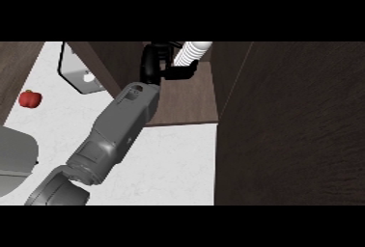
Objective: Pick up the bottled water, place it into the cabinet and close the cabinet
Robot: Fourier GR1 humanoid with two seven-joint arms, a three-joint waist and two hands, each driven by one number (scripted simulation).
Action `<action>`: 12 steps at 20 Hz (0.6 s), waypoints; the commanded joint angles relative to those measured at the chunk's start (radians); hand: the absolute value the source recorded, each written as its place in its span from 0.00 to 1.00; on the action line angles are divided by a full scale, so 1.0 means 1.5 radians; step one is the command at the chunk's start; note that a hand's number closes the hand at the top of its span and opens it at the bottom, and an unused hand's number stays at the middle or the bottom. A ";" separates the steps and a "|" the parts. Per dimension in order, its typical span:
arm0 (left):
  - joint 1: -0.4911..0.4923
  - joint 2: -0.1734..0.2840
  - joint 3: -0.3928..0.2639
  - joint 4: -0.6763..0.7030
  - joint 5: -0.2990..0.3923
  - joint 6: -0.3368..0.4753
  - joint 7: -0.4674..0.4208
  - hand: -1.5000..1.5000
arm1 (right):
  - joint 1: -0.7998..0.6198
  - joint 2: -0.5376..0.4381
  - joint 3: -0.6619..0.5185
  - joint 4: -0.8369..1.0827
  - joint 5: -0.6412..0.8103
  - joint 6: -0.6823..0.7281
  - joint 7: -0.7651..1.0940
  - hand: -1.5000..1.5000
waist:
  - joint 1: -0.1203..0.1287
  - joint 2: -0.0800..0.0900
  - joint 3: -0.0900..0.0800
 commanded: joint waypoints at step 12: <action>-0.018 0.028 -0.014 0.135 -0.066 0.110 -0.044 0.00 | -0.021 0.007 0.011 0.043 0.018 0.008 -0.033 0.00 | -0.010 0.008 0.000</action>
